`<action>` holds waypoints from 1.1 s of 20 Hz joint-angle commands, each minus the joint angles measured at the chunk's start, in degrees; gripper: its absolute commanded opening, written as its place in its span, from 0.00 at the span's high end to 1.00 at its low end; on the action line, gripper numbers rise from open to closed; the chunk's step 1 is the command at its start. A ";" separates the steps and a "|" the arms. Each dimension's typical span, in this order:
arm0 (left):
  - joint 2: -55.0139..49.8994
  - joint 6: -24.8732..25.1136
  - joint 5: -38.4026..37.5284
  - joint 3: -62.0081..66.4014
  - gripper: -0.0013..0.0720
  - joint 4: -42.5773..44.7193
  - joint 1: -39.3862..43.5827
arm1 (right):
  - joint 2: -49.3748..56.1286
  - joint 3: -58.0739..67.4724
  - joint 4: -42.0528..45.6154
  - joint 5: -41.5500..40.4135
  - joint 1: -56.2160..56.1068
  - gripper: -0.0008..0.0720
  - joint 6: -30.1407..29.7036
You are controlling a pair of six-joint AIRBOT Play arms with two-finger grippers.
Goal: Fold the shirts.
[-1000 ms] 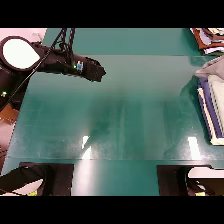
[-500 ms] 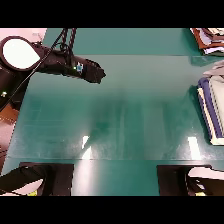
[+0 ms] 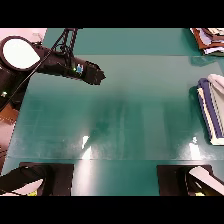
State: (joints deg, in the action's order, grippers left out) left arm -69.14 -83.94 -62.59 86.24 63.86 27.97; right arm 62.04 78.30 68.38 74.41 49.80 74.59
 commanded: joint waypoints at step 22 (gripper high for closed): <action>-0.02 0.35 4.55 0.02 0.96 0.00 0.02 | 7.08 3.58 -9.79 5.33 -54.60 0.53 2.91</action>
State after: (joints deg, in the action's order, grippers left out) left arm -69.14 -83.59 -59.81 86.24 63.83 27.97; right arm 65.01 78.06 59.16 79.48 4.54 77.32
